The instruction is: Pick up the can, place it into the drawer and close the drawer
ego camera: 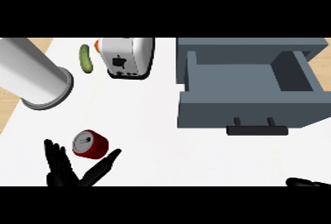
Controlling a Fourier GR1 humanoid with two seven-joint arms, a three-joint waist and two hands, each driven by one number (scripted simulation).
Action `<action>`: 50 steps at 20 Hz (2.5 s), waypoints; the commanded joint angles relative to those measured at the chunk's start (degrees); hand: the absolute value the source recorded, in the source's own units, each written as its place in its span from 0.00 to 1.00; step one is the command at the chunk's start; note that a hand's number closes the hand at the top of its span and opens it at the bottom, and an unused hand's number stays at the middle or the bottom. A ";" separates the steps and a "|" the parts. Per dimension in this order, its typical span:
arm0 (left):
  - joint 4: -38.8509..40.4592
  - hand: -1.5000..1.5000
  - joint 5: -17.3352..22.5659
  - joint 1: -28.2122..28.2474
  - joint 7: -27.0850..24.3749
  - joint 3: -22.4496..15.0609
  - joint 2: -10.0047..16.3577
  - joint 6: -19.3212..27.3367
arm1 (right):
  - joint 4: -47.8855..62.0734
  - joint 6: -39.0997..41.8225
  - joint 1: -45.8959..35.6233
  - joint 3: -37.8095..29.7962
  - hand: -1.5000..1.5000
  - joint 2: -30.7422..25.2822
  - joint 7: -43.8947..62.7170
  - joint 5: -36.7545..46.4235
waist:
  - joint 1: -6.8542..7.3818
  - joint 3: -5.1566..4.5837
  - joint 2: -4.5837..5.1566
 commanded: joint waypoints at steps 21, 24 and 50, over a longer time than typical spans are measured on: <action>39.08 0.00 21.89 -15.05 -27.81 18.07 0.85 -17.55 | -3.66 3.83 -0.44 -4.42 0.00 0.22 4.13 -1.51 | -0.19 0.00 0.05; 42.38 0.00 22.28 -17.57 -30.54 18.40 -0.08 -19.02 | -6.48 3.33 2.76 -1.18 0.00 3.52 2.93 2.34 | -0.26 0.00 0.04; 54.78 1.00 16.86 -37.89 -27.04 14.28 4.13 -36.62 | -1.56 3.33 -2.65 -3.98 0.00 2.53 1.79 3.37 | -0.85 -0.01 0.22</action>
